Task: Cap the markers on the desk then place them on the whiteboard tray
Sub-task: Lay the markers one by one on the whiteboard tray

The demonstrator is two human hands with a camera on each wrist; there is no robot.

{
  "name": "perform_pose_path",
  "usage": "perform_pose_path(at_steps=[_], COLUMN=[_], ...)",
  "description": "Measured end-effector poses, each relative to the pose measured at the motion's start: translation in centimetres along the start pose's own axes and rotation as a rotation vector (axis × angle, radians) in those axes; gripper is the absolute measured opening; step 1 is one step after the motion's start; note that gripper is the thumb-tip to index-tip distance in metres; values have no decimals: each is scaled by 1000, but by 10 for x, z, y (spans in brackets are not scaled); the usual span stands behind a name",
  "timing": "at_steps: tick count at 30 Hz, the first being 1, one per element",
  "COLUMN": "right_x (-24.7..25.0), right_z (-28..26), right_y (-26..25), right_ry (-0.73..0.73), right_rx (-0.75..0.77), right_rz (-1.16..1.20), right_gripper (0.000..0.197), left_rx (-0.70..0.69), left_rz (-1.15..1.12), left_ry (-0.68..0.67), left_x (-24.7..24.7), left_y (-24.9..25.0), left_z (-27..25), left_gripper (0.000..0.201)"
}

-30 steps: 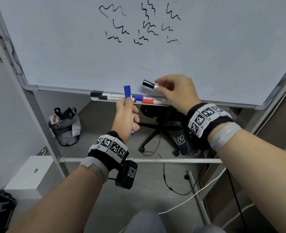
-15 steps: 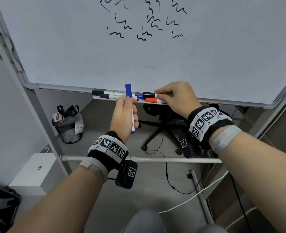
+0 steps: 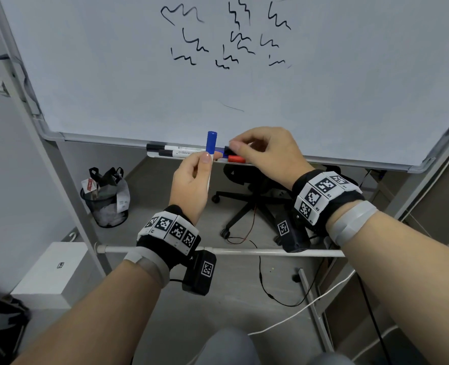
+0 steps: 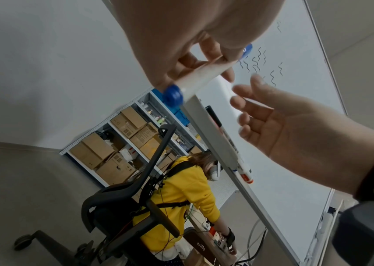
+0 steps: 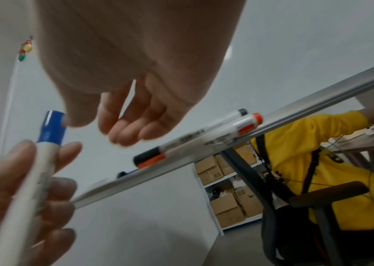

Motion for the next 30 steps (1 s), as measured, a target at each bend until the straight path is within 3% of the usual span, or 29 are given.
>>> perform_pose_path(at_steps=[3,6,11,16,19,23,30], right_x=[-20,-34,-42,-53,-50,-40,-54], right_z=[-4,-5,5,8,15,33,47], right_y=[-19,-34,-49,-62,-62,-59,-59], right_ry=[-205,-292,-255,-309,-225,-78,-84], right_rx=[34,59,88,134,115,128,123], right_rz=[137,219,219,191,181,62,-198], right_gripper=[31,38,33,38,29,25,25], left_rx=[-52,-71,-104,-90,-75,-72,-8], left_rz=[-41,-97,-118,-167,-131,-23,211], left_ry=[31,54,79,117,132,283,494], left_x=[7,17,35,46,51,66,82], left_y=[7,13,23,25,19,11,7], left_z=[2,3,8,12,14,15,14], left_gripper=[20,16,13,17,25,28,39])
Point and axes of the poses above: each hand's wrist, its own z-axis towards the middle knuckle, its own x-axis out of the back of the hand, y = z × x, the point moved 6 cm from there along z, towards the middle knuckle, and after that the axes turned 15 degrees about -z, right-handed, at the moved point
